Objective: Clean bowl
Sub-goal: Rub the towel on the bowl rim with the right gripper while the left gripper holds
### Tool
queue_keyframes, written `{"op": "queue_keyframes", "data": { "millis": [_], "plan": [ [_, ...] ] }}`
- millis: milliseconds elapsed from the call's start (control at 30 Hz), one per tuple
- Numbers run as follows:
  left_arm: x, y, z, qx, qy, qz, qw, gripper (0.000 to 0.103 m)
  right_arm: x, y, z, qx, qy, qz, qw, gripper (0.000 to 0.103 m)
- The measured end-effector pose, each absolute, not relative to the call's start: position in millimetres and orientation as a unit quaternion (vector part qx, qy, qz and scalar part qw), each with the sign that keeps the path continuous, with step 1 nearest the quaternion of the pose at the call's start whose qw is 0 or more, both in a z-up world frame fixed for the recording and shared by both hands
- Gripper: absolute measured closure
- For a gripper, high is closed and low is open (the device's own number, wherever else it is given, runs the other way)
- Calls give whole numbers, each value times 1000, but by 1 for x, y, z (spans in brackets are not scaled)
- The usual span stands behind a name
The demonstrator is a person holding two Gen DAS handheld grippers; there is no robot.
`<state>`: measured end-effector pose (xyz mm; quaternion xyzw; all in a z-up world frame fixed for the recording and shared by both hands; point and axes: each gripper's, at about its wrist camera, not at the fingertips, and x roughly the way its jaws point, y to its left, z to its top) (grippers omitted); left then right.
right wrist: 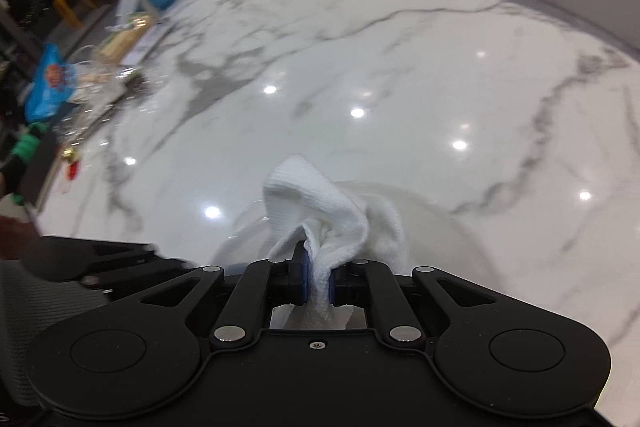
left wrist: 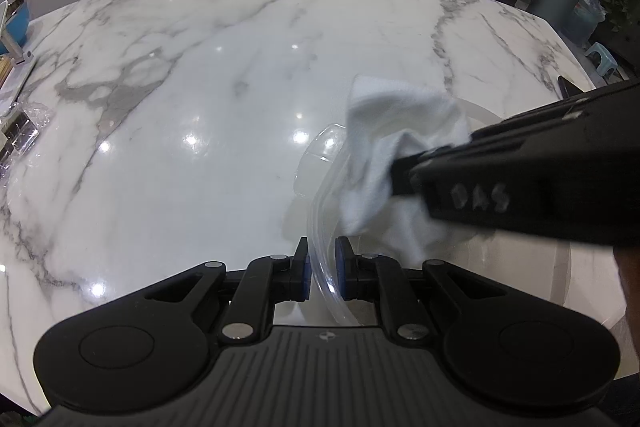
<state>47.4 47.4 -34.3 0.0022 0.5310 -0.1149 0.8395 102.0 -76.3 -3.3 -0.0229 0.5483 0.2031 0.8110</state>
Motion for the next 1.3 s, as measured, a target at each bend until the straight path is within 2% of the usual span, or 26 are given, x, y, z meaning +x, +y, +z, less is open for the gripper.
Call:
{"op": "queue_keyframes", "data": {
  "millis": [433, 967, 1300],
  "plan": [
    [50, 46, -33, -3, 531, -110, 840, 95, 89, -107, 2, -67, 550, 157, 817, 96],
    [50, 47, -33, -6, 529, -108, 842, 96, 48, -104, 3, -127, 576, 198, 783, 96],
    [50, 47, -34, -6, 528, -109, 842, 96, 31, -85, -1, -126, 588, 246, 760, 96]
  ]
}}
